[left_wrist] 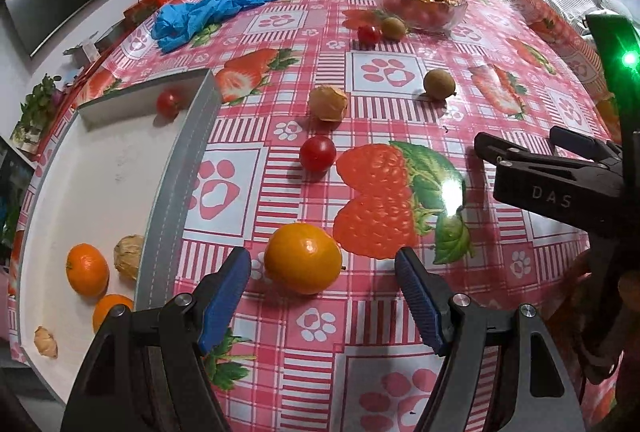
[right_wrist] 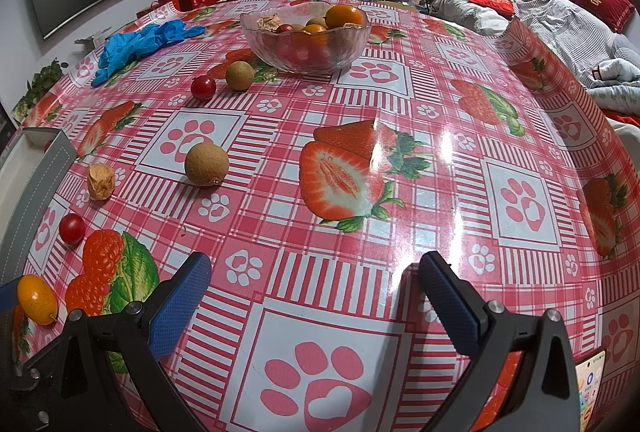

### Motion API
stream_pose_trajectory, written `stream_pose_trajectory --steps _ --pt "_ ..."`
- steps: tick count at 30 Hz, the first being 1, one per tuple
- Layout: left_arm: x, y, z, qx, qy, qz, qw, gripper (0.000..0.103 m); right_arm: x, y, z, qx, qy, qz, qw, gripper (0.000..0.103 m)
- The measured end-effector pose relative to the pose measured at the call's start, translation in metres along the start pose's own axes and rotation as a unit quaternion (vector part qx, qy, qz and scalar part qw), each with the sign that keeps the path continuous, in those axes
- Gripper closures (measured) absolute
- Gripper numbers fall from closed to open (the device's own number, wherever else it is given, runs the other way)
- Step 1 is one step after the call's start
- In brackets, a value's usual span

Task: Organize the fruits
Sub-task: 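Move the left tool toward an orange beside a cherry tomato, then grasp the orange with the left tool while the right tool grasps a brown kiwi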

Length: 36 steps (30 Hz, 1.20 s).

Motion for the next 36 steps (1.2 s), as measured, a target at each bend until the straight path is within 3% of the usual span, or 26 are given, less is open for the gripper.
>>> stream_pose_trajectory --steps 15,24,32,36 --pt "0.004 0.005 -0.007 -0.018 0.001 0.031 0.9994 0.028 -0.002 0.000 0.001 0.001 0.002 0.002 1.000 0.000" --pt "0.005 0.005 -0.008 -0.019 0.000 0.031 0.9993 0.027 -0.006 0.000 0.002 0.000 0.028 0.001 1.000 0.000" --pt "0.007 0.006 -0.008 -0.020 -0.001 0.030 0.9993 0.027 0.002 0.022 0.005 0.055 0.051 0.002 0.997 0.001" --pt "0.007 0.007 -0.008 -0.021 -0.002 0.030 0.9993 0.028 0.016 0.042 -0.002 0.064 0.054 0.011 0.996 0.011"
Point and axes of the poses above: each gripper's, at about its wrist camera, not at the fingertips, and z roughly against the way its jaws point, y to its left, x to its top, the point moved 8 cm from there along -z, roughly the way its jaws point, and after that the axes turned 4 degrees about -z, right-handed, at the moved point
